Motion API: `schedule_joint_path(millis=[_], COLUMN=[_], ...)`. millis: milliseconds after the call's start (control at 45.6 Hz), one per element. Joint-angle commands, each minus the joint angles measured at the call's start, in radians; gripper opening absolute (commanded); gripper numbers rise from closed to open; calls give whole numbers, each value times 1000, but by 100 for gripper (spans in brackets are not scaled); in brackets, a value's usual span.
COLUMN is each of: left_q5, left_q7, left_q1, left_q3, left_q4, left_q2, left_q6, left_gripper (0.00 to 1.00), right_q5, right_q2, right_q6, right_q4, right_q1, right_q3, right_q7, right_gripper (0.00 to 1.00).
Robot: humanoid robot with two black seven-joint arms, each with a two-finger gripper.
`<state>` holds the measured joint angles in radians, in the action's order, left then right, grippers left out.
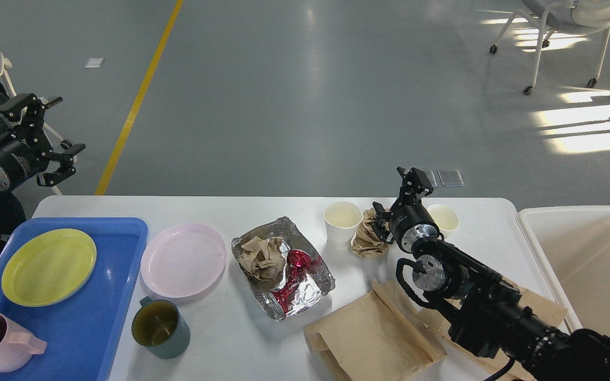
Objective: Tidy desktop
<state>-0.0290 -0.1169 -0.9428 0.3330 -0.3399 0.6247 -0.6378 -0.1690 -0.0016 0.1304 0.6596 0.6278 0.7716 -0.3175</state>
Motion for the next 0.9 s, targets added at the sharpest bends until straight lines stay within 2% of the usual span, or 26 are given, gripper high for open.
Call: schedule_joint_path(millis=[0, 132, 241, 263, 307, 373, 614, 877], left_q5=[1, 1, 6, 11, 20, 40, 193, 279], left_q7=[3, 22, 62, 74, 80, 82, 109, 201], left_q1=[-112, -188, -263, -308, -350, -408, -582, -640], left_q3=[-293, -564, -816, -919, -1009, -1113, -1282, -1373], left_q4=[2, -5, -4, -4, -2, -4, -5, -19], left_q2=[33, 33, 33, 33, 32, 32, -5, -144], left_q6=[-16, -45, -181, -244, -302, -322, -322, -322], left_gripper=[99, 99, 99, 99, 99, 99, 99, 99], right_q5=[0, -1, 0, 0, 0, 0, 0, 0], right_q2=[0, 0, 0, 0, 0, 0, 0, 0], right_q6=[0, 0, 0, 0, 0, 0, 0, 0], right_q4=[0, 0, 0, 0, 0, 0, 0, 0], right_q1=[1, 0, 0, 0, 0, 1, 0, 1], right_q3=[0, 0, 0, 0, 0, 0, 0, 0], right_q7=[0, 0, 0, 0, 0, 0, 0, 0], right_gripper=[100, 100, 100, 100, 100, 100, 100, 100])
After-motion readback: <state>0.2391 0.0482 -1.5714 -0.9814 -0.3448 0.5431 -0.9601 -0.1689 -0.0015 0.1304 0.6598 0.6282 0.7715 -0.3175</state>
